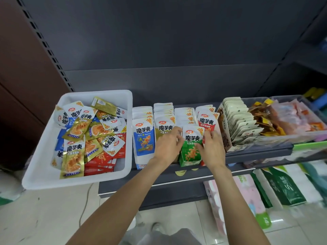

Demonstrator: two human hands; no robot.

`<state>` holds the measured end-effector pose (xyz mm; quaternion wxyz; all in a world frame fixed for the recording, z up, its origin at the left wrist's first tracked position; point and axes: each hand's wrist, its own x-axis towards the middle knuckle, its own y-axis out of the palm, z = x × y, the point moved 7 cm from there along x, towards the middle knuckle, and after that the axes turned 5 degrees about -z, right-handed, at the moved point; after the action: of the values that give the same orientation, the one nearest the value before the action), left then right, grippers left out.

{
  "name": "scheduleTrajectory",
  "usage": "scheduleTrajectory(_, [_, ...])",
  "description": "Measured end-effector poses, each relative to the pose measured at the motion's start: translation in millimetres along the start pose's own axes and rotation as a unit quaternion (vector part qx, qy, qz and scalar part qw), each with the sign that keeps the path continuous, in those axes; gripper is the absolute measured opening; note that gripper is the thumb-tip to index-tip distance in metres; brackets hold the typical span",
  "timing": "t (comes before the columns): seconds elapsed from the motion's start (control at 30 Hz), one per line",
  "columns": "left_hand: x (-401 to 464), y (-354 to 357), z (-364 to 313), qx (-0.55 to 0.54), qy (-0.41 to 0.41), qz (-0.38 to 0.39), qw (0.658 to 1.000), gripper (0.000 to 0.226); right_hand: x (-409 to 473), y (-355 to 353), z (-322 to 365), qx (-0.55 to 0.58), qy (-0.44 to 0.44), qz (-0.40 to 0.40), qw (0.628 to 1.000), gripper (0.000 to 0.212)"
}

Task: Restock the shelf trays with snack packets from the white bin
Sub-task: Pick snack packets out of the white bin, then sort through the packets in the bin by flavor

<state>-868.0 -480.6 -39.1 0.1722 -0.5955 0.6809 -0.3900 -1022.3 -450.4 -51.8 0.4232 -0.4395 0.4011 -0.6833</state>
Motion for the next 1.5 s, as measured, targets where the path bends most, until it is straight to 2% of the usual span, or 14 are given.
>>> scheduleTrajectory(0.23, [-6,-2,4,-0.024,-0.012,0.015,1.000,0.030,4,2,-1,0.012,-0.004,0.033,0.999,0.041])
scheduleTrajectory(0.33, [-10,-10,8,-0.026,-0.023,0.003,0.999,0.032,-1,-9,-3,0.109,0.059,-0.005,0.992,0.046])
scheduleTrajectory(0.4, [-16,-23,14,-0.036,-0.024,-0.012,0.999,0.031,-11,-27,0,0.175,0.077,-0.069,0.979,0.048])
scheduleTrajectory(0.47, [-25,-46,20,-0.050,-0.017,-0.044,0.998,0.027,-25,-48,14,0.223,0.060,-0.138,0.963,0.043])
scheduleTrajectory(0.53, [-38,-81,30,-0.057,0.001,-0.112,0.992,0.023,-37,-62,38,0.270,0.025,-0.168,0.948,0.035])
scheduleTrajectory(0.63, [-62,-139,58,-0.017,0.031,-0.232,0.972,0.026,-40,-63,91,0.321,-0.058,-0.112,0.939,0.022])
scheduleTrajectory(0.7, [-74,-170,87,0.035,0.004,-0.259,0.965,0.024,-38,-53,135,0.329,-0.134,-0.040,0.934,0.015])
scheduleTrajectory(0.77, [-80,-191,125,0.090,-0.055,-0.237,0.966,0.017,-37,-36,181,0.321,-0.217,0.034,0.921,0.014])
scheduleTrajectory(0.9, [-90,-204,206,0.189,-0.179,-0.124,0.958,0.040,-37,14,260,0.232,-0.326,0.150,0.904,0.023])
scheduleTrajectory(1.03, [-93,-201,242,0.209,-0.219,-0.053,0.951,0.055,-33,64,312,0.127,-0.354,0.207,0.903,0.031])
scheduleTrajectory(1.17, [-80,-192,248,0.200,-0.179,-0.015,0.963,0.058,-29,103,333,0.022,-0.284,0.234,0.930,0.023])
scheduleTrajectory(1.23, [-72,-184,251,0.203,-0.163,0.022,0.965,0.060,-27,114,339,0.007,-0.234,0.229,0.945,0.015])
scheduleTrajectory(1.37, [-64,-173,258,0.203,-0.174,0.079,0.960,0.066,-27,127,345,0.061,-0.140,0.276,0.949,0.026])
scheduleTrajectory(1.5, [-63,-177,261,0.141,-0.174,0.040,0.974,0.061,-21,103,329,0.143,-0.101,0.273,0.946,0.014])
